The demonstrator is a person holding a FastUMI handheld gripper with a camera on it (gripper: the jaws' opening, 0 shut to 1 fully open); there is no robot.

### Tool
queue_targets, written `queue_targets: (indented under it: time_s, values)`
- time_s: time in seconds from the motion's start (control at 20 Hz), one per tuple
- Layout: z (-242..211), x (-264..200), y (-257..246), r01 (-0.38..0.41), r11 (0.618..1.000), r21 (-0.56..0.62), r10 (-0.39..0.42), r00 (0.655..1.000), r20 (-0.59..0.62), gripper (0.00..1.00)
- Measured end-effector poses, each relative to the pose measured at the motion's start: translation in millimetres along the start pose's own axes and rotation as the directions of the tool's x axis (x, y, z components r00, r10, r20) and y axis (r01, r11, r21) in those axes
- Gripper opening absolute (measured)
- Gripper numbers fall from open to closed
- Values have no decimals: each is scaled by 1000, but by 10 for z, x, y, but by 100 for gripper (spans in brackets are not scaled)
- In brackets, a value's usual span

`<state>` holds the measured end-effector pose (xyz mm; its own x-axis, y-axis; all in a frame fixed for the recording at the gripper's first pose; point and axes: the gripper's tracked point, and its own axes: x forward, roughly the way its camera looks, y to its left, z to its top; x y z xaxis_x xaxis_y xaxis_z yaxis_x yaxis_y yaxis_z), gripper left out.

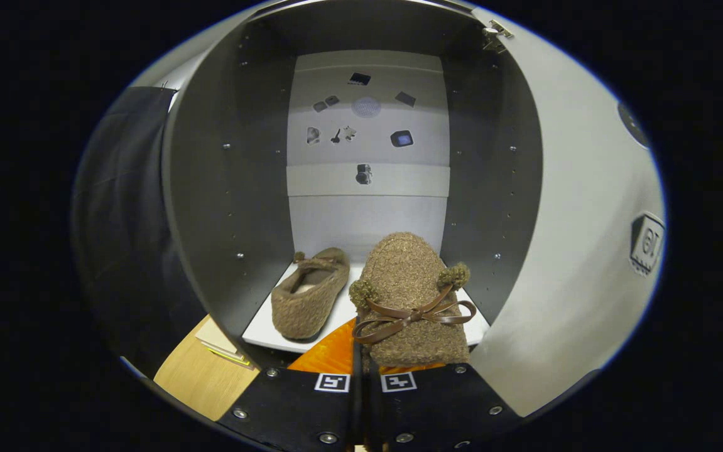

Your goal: Open the shoe cabinet door, grab the shoes and put them into the shoe cabinet, then close the shoe cabinet door.

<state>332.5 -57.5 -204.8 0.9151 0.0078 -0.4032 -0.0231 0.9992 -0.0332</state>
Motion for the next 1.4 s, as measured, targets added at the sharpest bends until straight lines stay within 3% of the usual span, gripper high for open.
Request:
queue_targets:
  time_s: [0.5, 0.85, 1.0, 1.4]
  values:
    - [212, 1107, -75, -56, 998, 2, 56, 996, -64, 4]
    - [156, 1585, -73, -66, 998, 3, 66, 993, -102, 5]
    - [102, 1672, -85, -68, 997, 20, 70, 990, -120, 7]
    - [79, 1517, -2, -71, 997, 41, 75, 990, -117, 28]
